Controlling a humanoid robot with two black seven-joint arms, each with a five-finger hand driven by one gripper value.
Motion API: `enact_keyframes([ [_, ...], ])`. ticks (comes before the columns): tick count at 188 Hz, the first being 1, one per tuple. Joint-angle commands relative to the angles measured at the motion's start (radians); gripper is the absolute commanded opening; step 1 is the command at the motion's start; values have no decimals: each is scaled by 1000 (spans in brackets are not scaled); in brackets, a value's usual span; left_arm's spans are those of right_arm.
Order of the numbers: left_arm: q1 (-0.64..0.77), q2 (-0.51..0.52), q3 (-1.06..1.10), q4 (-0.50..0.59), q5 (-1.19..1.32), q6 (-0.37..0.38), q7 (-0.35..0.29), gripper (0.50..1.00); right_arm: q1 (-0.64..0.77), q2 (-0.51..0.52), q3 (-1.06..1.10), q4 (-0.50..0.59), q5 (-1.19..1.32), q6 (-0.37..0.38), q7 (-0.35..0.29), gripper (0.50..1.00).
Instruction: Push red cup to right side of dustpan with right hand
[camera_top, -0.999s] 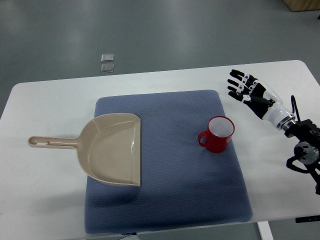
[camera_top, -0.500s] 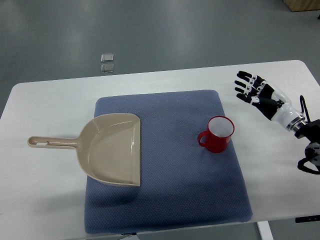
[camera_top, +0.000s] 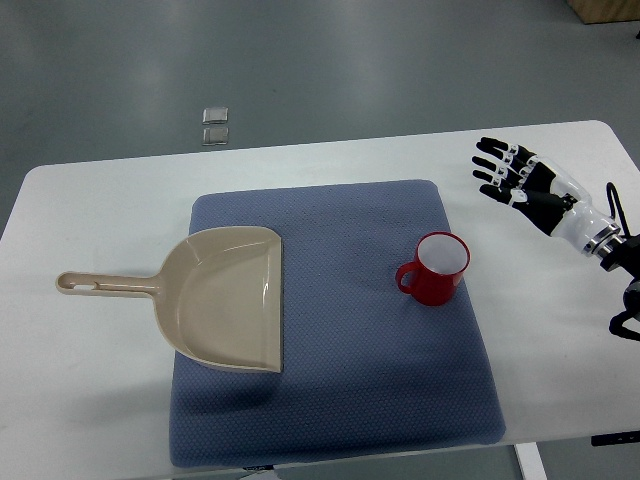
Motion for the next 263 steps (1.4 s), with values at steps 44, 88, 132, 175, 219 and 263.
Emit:
enact_keyframes([
  [44, 0, 0, 0, 0, 0, 0, 0, 1000, -24, -29, -6, 6, -4, 27, 48, 930],
  [88, 0, 0, 0, 0, 0, 0, 0, 1000, -58, -66, -13, 9, -17, 27, 84, 930],
  [132, 0, 0, 0, 0, 0, 0, 0, 1000, -84, -78, -12, 21, -86, 27, 137, 930],
  [175, 0, 0, 0, 0, 0, 0, 0, 1000, -127, -90, -12, 97, -188, 27, 171, 930],
  [219, 0, 0, 0, 0, 0, 0, 0, 1000, -157, -90, -10, 130, -242, 27, 176, 930],
  [263, 0, 0, 0, 0, 0, 0, 0, 1000, -159, -75, -15, 130, -279, 27, 176, 928],
])
